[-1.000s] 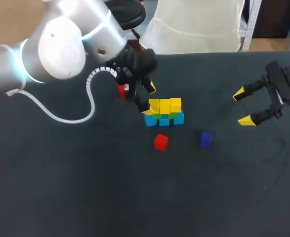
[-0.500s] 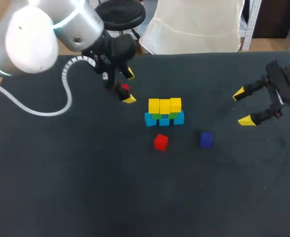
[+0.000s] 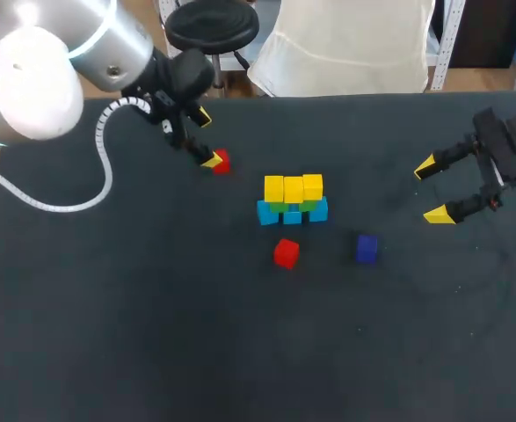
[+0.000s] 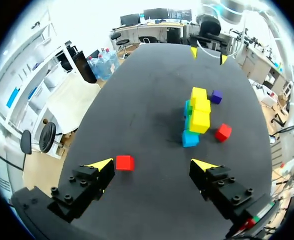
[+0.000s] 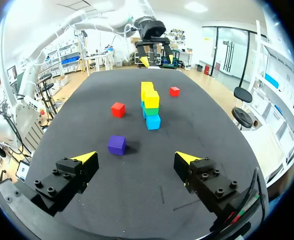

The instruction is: Place the blue cubes, place green cubes on the blue cubes, place the yellow cubes on the green cubes, then place the red cubes on the yellow cubes, and place purple cube on the red cubes.

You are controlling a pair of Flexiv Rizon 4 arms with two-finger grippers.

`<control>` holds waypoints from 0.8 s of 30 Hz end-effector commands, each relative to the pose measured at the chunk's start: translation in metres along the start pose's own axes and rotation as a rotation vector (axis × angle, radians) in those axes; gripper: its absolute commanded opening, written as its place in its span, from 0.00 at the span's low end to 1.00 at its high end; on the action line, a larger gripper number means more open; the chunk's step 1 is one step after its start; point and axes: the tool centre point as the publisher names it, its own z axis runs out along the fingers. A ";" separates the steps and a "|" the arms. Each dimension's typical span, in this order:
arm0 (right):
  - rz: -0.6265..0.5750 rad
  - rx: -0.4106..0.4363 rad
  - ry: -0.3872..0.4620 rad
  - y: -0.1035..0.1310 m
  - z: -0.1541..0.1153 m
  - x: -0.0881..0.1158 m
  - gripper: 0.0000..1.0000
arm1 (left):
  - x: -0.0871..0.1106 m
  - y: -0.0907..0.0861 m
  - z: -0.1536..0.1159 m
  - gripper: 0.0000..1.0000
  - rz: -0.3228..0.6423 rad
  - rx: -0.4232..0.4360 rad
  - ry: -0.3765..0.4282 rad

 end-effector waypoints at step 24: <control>-0.001 -0.002 -0.002 -0.001 0.001 0.001 1.00 | 0.039 0.063 0.073 1.00 -0.044 0.078 0.045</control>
